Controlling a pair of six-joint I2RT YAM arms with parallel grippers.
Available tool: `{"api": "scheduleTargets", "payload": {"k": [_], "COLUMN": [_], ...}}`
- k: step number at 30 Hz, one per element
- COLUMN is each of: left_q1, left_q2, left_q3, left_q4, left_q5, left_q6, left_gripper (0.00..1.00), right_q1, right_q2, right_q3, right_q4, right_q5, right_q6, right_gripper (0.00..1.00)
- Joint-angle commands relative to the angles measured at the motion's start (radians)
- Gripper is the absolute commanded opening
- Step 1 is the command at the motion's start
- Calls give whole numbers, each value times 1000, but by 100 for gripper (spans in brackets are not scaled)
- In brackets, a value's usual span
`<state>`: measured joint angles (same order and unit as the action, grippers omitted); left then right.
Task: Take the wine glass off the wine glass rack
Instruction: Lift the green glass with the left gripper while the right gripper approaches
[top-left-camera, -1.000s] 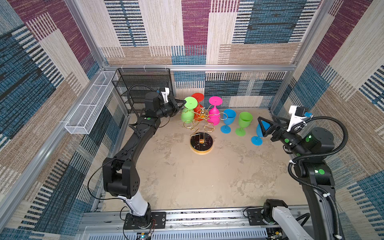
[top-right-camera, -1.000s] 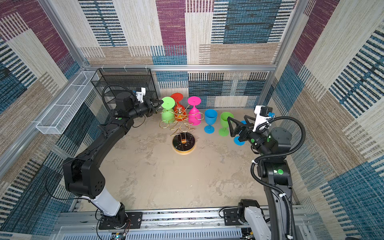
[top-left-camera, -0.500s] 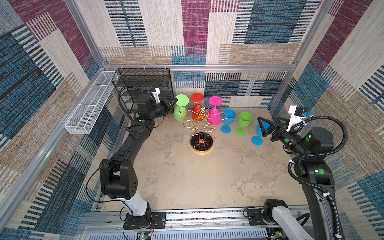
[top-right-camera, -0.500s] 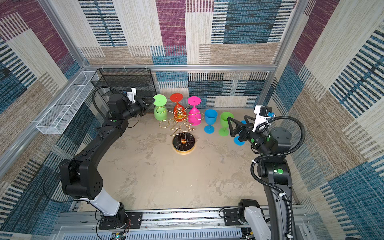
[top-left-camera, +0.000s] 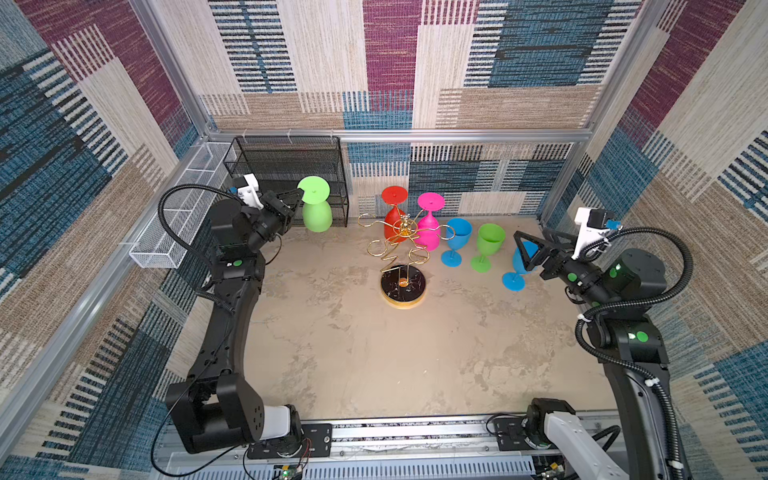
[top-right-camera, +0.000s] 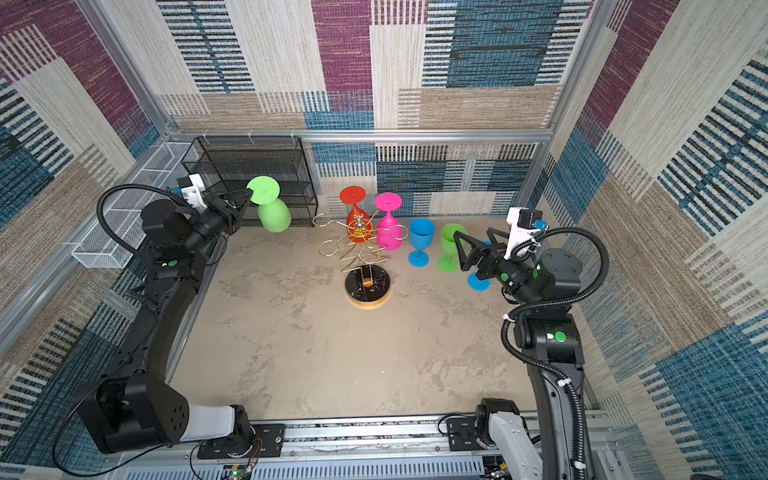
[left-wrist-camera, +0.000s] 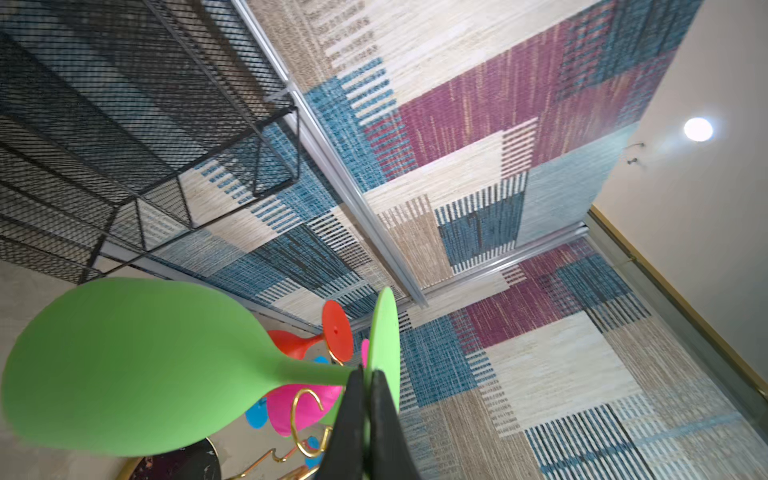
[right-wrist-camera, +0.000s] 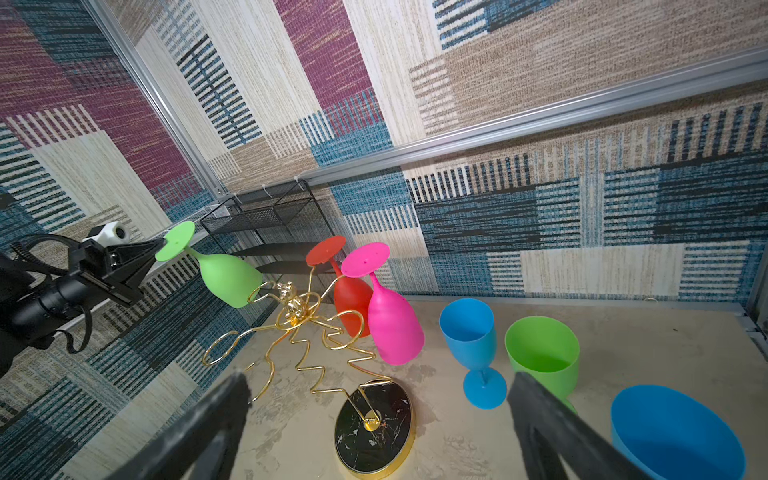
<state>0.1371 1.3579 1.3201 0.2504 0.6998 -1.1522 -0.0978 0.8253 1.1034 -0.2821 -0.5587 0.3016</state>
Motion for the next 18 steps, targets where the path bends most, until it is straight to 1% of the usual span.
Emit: {"api": "scheduleTargets", "payload": {"k": [1, 4, 9, 12, 18], "left_q1": [4, 4, 4, 4, -9], "left_q2": [-33, -60, -96, -115, -137], "left_q3": [31, 51, 129, 171, 212], "left_q4": [42, 66, -9, -51, -54], "left_q5": [80, 107, 141, 148, 159], "left_q6": [-71, -118, -96, -77, -110], "left_gripper": [0, 0, 0, 0, 0], "right_q1": [3, 14, 67, 136, 330], "right_q2": [16, 32, 93, 132, 215], "right_q3": [13, 23, 76, 113, 214], "right_q4": [50, 85, 103, 115, 99], "right_q5": [-57, -88, -82, -49, 62], "right_q6": [2, 11, -8, -22, -80], "right_gripper": [99, 99, 99, 99, 99]}}
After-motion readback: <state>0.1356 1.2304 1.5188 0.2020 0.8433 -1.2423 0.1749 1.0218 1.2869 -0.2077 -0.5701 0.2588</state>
